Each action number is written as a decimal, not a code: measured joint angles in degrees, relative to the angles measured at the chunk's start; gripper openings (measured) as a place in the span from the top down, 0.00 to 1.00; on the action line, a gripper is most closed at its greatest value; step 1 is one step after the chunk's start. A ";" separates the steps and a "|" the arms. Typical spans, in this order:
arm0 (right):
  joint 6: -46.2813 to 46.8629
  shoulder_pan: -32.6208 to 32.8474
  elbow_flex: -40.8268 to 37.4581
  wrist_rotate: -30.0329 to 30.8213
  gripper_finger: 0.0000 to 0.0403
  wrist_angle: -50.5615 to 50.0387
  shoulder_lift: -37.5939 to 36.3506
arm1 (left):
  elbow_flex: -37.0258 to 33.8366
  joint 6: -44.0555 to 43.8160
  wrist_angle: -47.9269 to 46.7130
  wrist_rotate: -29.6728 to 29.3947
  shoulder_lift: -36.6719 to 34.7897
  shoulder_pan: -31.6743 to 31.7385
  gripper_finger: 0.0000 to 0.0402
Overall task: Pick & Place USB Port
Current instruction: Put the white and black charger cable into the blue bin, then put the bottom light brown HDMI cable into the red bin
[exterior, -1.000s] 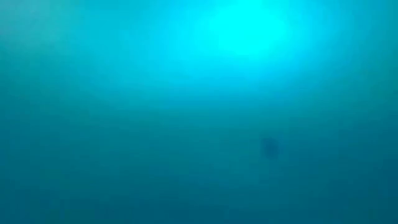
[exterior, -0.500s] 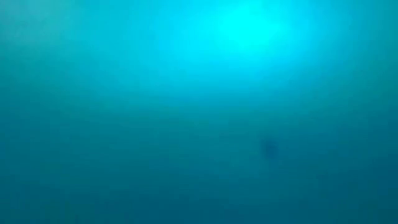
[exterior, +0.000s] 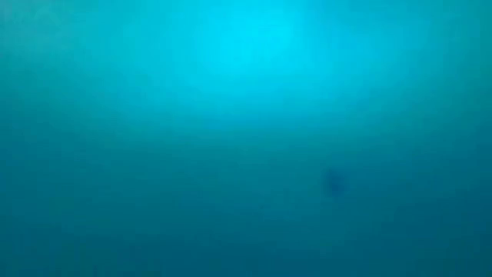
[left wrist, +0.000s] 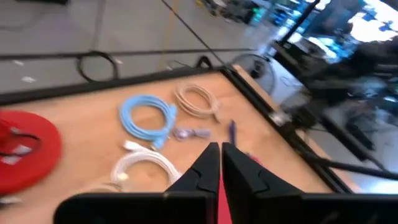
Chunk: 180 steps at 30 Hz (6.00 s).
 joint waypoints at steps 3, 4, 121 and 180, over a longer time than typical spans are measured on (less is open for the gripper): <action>0.09 -5.28 3.37 -8.91 0.68 -13.67 2.52 | -3.43 2.54 4.94 2.41 -1.16 -0.25 0.92; -1.28 -6.28 4.21 -10.35 0.68 -18.22 3.32 | -4.30 2.68 6.53 2.80 -1.14 -0.24 0.92; 30.12 32.67 34.07 -18.52 0.97 -20.75 41.63 | -9.03 4.57 53.40 11.12 23.98 -1.59 0.91; 17.66 27.00 40.37 -20.34 0.73 -1.94 37.10 | -9.05 -4.73 48.10 12.13 27.11 -4.90 0.91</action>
